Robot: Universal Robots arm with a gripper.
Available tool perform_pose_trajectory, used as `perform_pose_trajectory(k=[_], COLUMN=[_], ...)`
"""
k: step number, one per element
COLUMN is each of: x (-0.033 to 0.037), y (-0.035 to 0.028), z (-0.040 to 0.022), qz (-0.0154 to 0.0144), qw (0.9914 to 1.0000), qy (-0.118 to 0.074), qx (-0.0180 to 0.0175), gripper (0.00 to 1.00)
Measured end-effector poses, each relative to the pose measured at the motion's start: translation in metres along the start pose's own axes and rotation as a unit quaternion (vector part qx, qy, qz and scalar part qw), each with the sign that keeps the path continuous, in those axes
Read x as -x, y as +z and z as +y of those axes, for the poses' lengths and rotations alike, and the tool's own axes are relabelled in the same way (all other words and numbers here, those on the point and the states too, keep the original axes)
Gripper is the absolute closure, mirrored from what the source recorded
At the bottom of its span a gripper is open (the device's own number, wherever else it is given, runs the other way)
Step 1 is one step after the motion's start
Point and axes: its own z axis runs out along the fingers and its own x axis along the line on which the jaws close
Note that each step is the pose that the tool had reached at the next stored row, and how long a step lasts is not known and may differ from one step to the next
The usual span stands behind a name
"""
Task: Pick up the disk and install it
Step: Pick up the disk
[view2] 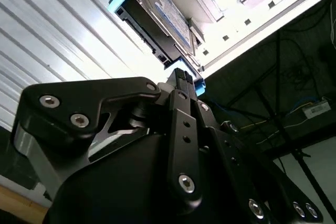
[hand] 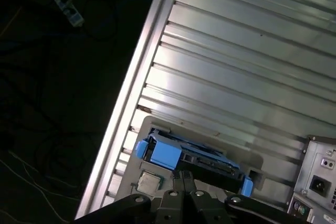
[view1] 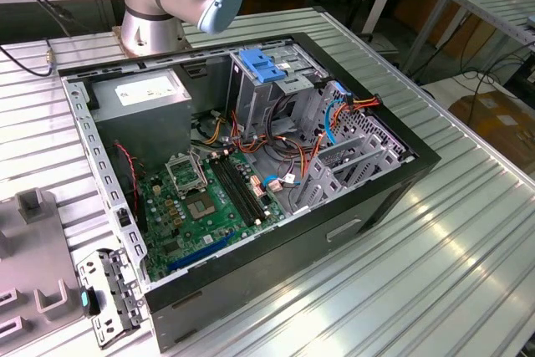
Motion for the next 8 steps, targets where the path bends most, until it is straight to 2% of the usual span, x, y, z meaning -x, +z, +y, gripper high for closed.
perform_pose_trajectory(k=[3, 5, 6, 8], x=[0.0, 0.0, 0.0, 0.0], y=[0.0, 0.0, 0.0, 0.0], z=[0.0, 0.0, 0.0, 0.0], qz=[0.0012, 0.0017, 0.0021, 0.0025], qw=[0.99963, 0.99932, 0.99889, 0.99842], qy=[-0.027, -0.037, -0.047, -0.056], qx=[0.0, 0.0, 0.0, 0.0], gripper=[0.89, 0.89, 0.89, 0.89])
